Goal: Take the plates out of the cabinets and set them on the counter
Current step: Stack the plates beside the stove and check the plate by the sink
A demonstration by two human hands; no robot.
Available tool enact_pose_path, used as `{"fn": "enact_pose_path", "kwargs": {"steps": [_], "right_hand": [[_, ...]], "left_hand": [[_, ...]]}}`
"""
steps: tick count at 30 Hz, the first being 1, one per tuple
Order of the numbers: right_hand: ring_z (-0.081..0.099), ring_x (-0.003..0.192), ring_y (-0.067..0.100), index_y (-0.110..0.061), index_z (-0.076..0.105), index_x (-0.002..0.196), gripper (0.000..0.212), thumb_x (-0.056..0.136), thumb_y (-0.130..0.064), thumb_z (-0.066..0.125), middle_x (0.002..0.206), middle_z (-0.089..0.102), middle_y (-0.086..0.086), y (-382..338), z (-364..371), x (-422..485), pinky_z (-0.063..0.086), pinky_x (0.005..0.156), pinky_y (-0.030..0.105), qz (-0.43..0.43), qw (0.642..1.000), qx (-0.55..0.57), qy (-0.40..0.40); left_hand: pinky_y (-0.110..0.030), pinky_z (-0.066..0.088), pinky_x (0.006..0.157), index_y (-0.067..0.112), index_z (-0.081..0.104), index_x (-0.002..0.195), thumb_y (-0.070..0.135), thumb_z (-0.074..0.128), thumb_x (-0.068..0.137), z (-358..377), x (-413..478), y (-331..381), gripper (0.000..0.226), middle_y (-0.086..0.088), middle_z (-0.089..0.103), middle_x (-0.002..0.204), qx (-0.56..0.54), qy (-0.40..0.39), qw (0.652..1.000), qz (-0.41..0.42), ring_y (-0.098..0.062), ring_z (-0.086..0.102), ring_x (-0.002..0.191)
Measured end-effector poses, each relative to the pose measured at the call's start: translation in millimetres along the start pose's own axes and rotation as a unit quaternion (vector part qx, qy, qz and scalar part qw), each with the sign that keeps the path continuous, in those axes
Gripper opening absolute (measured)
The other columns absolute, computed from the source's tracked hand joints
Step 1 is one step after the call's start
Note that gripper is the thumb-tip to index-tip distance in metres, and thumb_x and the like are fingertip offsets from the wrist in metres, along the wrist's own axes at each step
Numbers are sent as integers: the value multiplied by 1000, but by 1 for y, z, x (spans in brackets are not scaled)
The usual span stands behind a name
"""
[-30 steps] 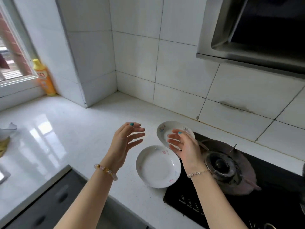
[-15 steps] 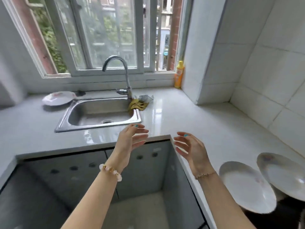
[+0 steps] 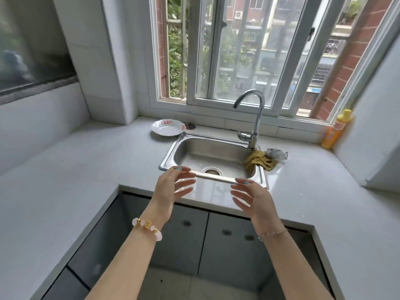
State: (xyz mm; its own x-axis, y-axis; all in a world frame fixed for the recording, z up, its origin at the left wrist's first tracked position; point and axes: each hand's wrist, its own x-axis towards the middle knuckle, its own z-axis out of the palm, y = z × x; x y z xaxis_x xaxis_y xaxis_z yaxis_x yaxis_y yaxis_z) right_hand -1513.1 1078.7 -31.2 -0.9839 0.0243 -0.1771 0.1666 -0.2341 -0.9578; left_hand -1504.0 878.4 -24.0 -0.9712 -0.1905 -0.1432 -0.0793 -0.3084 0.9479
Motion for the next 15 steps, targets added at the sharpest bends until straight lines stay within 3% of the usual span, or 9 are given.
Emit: {"fn": "enact_pose_path", "kwargs": {"steps": [5, 10, 15], "right_hand": [[69, 83, 18, -11, 68, 94, 25, 96, -12, 43, 84, 73, 5, 6, 74, 57, 53, 76, 31, 11, 1000, 9, -24], [69, 81, 20, -8, 68, 96, 25, 95, -9, 42, 83, 73, 6, 16, 136, 105, 54, 79, 33, 17, 999, 26, -27], [68, 79, 18, -9, 68, 95, 24, 95, -10, 44, 80, 72, 4, 35, 167, 138, 53, 71, 28, 50, 998, 18, -16]], "left_hand": [[-41, 52, 89, 9, 63, 95, 19, 35, 98, -59, 54, 29, 29, -6, 72, 89, 17, 16, 1000, -5, -26, 67, 92], [-40, 52, 88, 11, 63, 93, 20, 35, 100, -111, 104, 46, 30, -5, 72, 89, 35, 41, 998, -17, -25, 67, 93], [-39, 53, 87, 11, 62, 93, 21, 35, 100, -139, 146, 46, 30, -9, 70, 94, 21, 45, 998, -47, -27, 66, 95]]}}
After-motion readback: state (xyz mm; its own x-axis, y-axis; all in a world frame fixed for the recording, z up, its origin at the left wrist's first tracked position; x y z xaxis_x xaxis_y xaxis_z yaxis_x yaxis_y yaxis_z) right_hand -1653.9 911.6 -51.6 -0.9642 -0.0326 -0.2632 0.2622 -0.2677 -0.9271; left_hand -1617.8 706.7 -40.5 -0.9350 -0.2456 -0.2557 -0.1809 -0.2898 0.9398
